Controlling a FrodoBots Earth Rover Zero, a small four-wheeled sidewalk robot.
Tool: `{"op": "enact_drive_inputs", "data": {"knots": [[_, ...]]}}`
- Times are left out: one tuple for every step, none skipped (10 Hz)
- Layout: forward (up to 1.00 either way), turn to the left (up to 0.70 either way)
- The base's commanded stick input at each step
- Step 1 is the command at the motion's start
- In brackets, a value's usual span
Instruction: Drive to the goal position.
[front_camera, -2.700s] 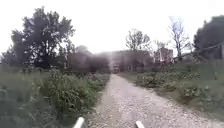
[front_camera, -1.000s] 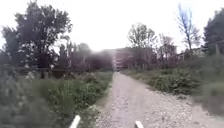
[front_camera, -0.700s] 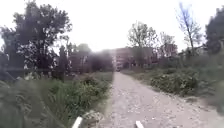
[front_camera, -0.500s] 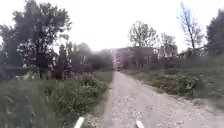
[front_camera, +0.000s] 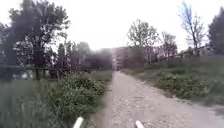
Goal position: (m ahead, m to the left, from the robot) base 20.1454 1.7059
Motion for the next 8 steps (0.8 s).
{"op": "enact_drive_inputs", "data": {"knots": [[0.70, -0.35], [0.70, -0.12], [0.70, 0.00], [0.70, 0.00], [0.70, 0.00], [0.70, 0.00], [0.70, 0.00], [0.70, 0.00]]}}
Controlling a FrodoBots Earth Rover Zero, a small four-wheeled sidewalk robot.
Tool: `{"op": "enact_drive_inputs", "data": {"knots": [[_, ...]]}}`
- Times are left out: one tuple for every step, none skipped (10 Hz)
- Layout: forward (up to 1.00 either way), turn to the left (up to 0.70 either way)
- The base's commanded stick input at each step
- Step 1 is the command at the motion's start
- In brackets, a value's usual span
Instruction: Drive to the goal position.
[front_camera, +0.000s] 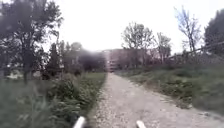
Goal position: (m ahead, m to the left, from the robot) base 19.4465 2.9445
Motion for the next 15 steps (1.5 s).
{"op": "enact_drive_inputs", "data": {"knots": [[0.70, 0.00], [0.70, 0.00], [0.70, 0.00], [0.70, 0.00], [0.70, 0.00], [0.70, 0.00], [0.70, 0.00], [0.70, 0.00], [0.70, 0.00], [0.70, 0.00], [0.70, 0.00], [0.70, 0.00], [0.70, 0.00], [0.70, 0.00], [0.70, 0.00]]}}
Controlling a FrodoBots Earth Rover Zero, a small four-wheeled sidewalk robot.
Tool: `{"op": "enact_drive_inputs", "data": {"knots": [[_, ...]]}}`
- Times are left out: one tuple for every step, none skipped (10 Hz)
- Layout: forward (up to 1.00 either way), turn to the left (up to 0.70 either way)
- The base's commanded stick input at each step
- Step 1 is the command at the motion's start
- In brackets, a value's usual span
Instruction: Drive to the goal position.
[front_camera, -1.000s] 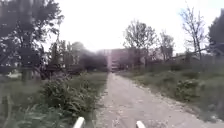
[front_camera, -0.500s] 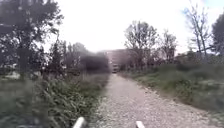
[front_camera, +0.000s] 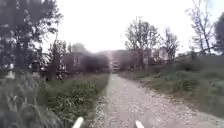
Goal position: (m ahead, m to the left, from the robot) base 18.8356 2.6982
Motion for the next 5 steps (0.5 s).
{"op": "enact_drive_inputs", "data": {"knots": [[0.70, 0.00], [0.70, 0.00], [0.70, 0.00], [0.70, 0.00], [0.70, 0.00]]}}
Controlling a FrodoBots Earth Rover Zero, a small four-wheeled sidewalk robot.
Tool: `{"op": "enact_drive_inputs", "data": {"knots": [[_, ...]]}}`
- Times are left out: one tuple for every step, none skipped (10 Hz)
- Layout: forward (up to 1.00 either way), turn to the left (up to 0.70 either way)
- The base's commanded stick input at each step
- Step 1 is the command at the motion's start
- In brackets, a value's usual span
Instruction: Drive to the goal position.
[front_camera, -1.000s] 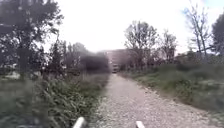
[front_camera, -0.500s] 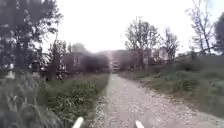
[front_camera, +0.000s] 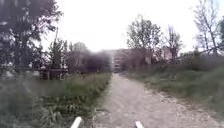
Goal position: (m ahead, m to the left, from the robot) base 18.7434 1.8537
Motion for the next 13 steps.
{"op": "enact_drive_inputs", "data": {"knots": [[0.70, 0.00], [0.70, 0.00], [0.70, 0.00], [0.70, 0.00], [0.70, 0.00], [0.70, 0.00], [0.70, 0.00], [0.70, 0.00], [0.70, 0.00], [0.70, 0.00], [0.70, 0.00], [0.70, 0.00], [0.70, 0.00]]}}
